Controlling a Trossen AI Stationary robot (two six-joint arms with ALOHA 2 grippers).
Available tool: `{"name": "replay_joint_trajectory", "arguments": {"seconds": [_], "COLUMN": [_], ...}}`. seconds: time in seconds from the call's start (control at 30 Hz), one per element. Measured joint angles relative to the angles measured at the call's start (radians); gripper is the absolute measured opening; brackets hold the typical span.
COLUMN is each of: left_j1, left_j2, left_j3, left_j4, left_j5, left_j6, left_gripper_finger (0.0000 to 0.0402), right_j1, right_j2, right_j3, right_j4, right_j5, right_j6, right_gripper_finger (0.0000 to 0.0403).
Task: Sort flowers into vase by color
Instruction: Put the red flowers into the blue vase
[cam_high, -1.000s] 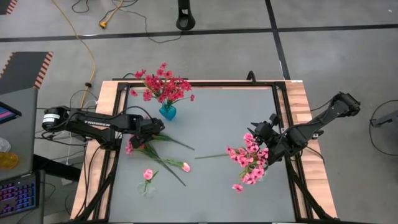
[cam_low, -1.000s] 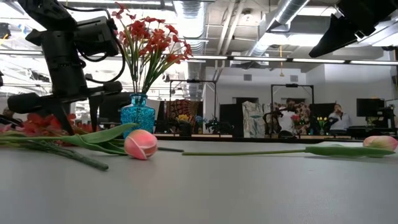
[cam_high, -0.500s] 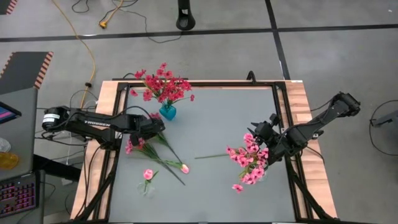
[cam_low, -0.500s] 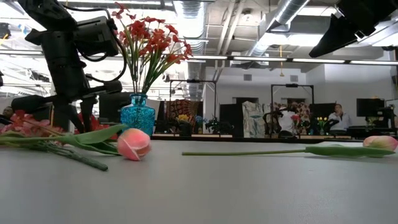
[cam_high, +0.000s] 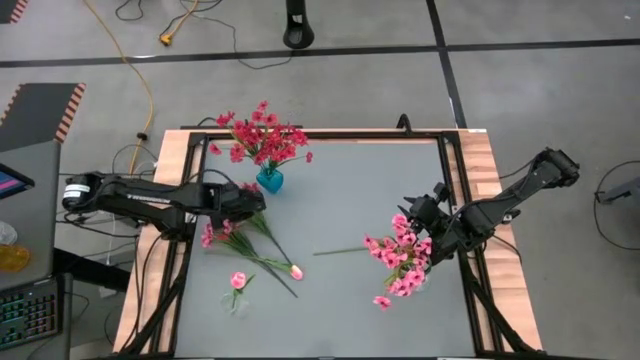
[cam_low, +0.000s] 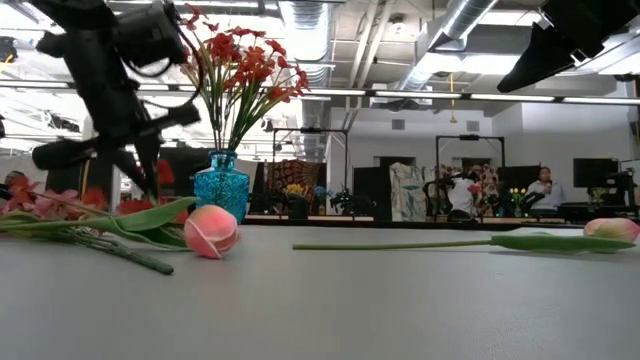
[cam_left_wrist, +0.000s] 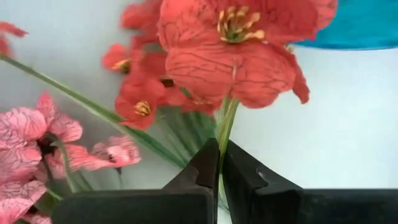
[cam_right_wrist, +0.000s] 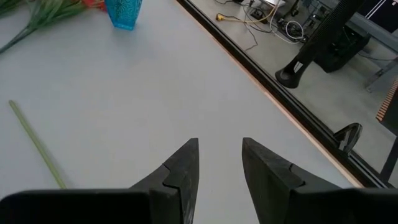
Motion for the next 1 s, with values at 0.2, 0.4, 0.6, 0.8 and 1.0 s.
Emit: {"name": "replay_joint_trajectory", "arguments": {"seconds": [0.2, 0.4, 0.6, 0.8, 1.0], "left_j1": [-0.038, -0.081, -0.124, -0.184, -0.220], "left_j2": [-0.081, -0.130, -0.144, -0.144, -0.144], "left_j3": [0.049, 0.110, 0.192, 0.287, 0.340], "left_j4": [-0.064, -0.124, -0.235, -0.294, -0.326], "left_j5": [-0.087, -0.149, -0.204, -0.307, -0.375], "left_j6": [0.043, 0.107, 0.157, 0.217, 0.226], "left_gripper_finger": [0.0000, 0.0000, 0.0000, 0.0000, 0.0000], "right_j1": [0.000, 0.000, 0.000, 0.000, 0.000], "right_j2": [0.000, 0.000, 0.000, 0.000, 0.000], "right_j3": [0.000, 0.000, 0.000, 0.000, 0.000], "right_j4": [0.000, 0.000, 0.000, 0.001, 0.001], "right_j5": [0.000, 0.000, -0.001, -0.001, -0.001], "right_j6": [0.000, 0.000, 0.000, 0.000, 0.000], "right_gripper_finger": [0.0148, 0.0148, 0.0148, 0.0148, 0.0148]}}
